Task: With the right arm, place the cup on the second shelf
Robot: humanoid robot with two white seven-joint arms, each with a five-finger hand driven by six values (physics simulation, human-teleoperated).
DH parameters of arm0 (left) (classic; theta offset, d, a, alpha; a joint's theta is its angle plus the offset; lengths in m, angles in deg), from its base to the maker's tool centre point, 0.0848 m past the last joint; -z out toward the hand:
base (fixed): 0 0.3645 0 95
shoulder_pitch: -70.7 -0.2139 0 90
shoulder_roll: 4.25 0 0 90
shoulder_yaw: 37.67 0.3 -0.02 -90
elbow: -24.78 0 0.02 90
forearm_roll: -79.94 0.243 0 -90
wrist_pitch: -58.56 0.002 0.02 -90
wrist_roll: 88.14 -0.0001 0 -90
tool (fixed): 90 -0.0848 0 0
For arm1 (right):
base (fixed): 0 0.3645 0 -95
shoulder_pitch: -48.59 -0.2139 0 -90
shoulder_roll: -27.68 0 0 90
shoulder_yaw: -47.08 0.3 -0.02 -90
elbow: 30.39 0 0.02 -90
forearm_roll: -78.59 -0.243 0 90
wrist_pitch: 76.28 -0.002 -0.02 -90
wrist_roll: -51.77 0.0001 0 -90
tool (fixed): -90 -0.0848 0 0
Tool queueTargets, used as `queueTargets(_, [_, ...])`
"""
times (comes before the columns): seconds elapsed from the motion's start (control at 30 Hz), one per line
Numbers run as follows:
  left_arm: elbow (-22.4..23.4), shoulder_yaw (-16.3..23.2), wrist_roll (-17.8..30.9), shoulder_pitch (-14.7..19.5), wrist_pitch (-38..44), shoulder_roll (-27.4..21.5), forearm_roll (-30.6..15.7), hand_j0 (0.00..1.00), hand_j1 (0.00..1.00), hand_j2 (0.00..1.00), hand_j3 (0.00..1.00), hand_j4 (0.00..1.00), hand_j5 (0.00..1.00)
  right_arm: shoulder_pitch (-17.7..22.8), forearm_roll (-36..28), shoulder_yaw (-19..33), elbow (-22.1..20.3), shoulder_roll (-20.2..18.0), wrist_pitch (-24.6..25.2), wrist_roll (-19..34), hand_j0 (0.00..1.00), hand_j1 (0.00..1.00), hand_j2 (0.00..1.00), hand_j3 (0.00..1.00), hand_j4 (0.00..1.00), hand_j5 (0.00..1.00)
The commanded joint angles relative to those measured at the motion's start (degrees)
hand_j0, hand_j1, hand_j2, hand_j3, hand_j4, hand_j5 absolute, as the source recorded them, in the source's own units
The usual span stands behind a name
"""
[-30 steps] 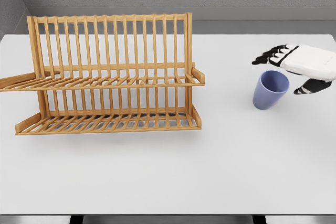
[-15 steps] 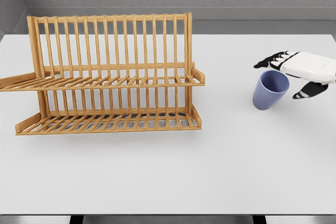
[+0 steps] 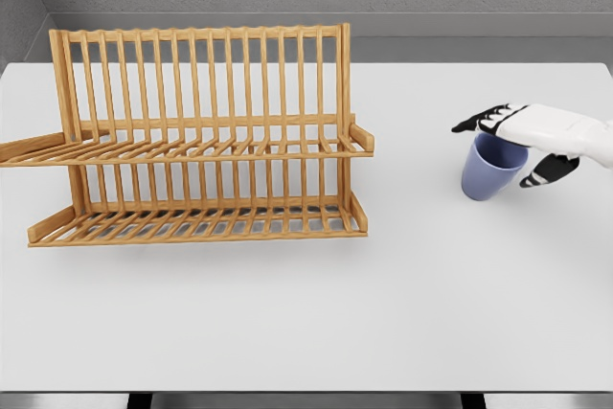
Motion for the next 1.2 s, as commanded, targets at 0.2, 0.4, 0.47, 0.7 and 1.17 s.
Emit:
queueTargets(0.2, [0.0,0.1,0.0,0.0,0.0,0.0,0.0,1.0,1.0,1.0,1.0,1.0,1.0,-0.7,-0.2,-0.5,2.0,0.4,0.3,0.0,1.0,1.0,1.0,1.0,1.0,1.0])
queueTargets(0.4, [0.0,0.0,0.0,0.0,0.0,0.0,0.0,1.0,1.0,1.0,1.0,1.0,1.0,-3.1,-0.2,-3.2,4.1,1.8,0.2,0.0,1.0,1.0,1.0,1.0,1.0,1.0])
queueTargets(0.47, [0.0,0.0,0.0,0.0,0.0,0.0,0.0,1.0,1.0,1.0,1.0,1.0,1.0,-3.1,-0.2,-3.4,4.1,1.8,0.2,0.0,1.0,1.0,1.0,1.0,1.0,1.0])
queueTargets(0.7, [0.0,0.0,0.0,0.0,0.0,0.0,0.0,1.0,1.0,1.0,1.0,1.0,1.0,-3.1,-0.1,-3.8,4.3,1.8,0.3,0.0,0.81,0.81,0.81,0.81,0.81,0.81])
queueTargets(1.17, [0.0,0.0,0.0,0.0,0.0,0.0,0.0,1.0,1.0,1.0,1.0,1.0,1.0,-3.7,-0.1,-3.3,2.6,1.7,-0.2,0.0,0.74,0.74,0.74,0.74,0.74,0.74])
